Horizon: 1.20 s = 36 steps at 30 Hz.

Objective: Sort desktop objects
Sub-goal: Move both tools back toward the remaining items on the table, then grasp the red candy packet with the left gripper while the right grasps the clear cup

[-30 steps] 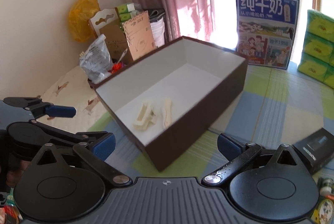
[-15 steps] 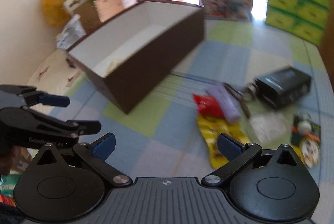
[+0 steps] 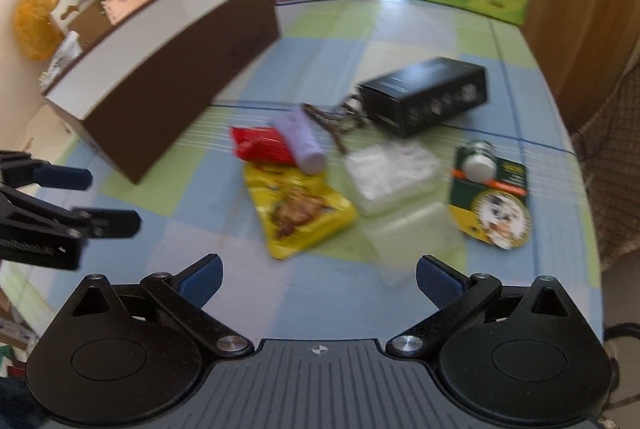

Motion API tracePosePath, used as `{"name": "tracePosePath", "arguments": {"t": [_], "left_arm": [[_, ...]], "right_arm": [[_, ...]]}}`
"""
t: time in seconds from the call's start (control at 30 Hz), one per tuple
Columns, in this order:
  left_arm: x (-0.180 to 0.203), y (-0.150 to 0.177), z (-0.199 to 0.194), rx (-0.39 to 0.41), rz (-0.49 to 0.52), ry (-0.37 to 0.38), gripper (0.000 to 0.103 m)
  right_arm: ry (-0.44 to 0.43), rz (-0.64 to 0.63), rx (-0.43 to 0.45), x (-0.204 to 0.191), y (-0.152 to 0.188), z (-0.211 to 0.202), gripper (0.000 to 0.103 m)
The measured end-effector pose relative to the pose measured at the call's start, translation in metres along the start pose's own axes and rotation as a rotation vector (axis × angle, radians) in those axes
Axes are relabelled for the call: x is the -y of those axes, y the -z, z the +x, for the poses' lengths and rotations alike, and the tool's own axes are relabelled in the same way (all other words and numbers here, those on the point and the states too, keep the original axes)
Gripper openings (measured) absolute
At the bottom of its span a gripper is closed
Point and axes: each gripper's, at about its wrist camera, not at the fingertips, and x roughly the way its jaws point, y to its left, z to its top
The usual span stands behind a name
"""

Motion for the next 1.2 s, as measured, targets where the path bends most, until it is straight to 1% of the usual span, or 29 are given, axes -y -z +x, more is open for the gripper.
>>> {"name": "tracePosePath", "arguments": {"t": [0.1, 0.23, 0.3, 0.37, 0.47, 0.6, 0.73, 0.93, 0.97, 1.0, 1.13, 1.2], "left_arm": [[0.009, -0.006, 0.007, 0.013, 0.01, 0.012, 0.083], [0.018, -0.015, 0.017, 0.021, 0.015, 0.023, 0.083], [0.021, -0.018, 0.024, 0.019, 0.018, 0.024, 0.083], [0.023, -0.022, 0.03, 0.013, 0.017, 0.028, 0.083], [0.026, -0.025, 0.04, -0.006, 0.019, 0.041, 0.083], [0.03, -0.029, 0.051, -0.017, 0.047, 0.046, 0.083], [0.031, -0.033, 0.06, -0.023, 0.06, 0.043, 0.083], [0.028, -0.043, 0.073, -0.03, 0.09, 0.036, 0.083], [0.028, -0.045, 0.075, -0.03, 0.098, 0.036, 0.083], [0.027, -0.047, 0.077, -0.03, 0.108, 0.034, 0.083], [0.027, -0.057, 0.084, -0.022, 0.161, 0.022, 0.082], [0.027, -0.064, 0.089, -0.016, 0.189, 0.021, 0.08]], "right_arm": [[0.021, -0.006, 0.01, 0.015, 0.003, 0.004, 0.101], [0.04, -0.049, 0.044, 0.031, 0.005, 0.012, 0.1], [0.042, -0.072, 0.047, 0.038, 0.005, 0.018, 0.097], [0.021, -0.096, 0.056, 0.045, 0.005, 0.023, 0.095], [-0.006, -0.143, 0.042, 0.052, 0.002, 0.032, 0.09], [-0.039, -0.21, 0.031, 0.06, -0.003, 0.044, 0.085], [-0.058, -0.248, 0.005, 0.067, -0.01, 0.057, 0.084], [-0.089, -0.265, -0.036, 0.071, -0.01, 0.074, 0.082], [-0.091, -0.266, -0.039, 0.072, -0.009, 0.076, 0.074], [-0.089, -0.264, -0.042, 0.072, -0.009, 0.077, 0.071], [-0.084, -0.226, -0.04, 0.075, -0.007, 0.076, 0.07], [-0.077, -0.195, -0.034, 0.078, -0.008, 0.074, 0.07]]}}
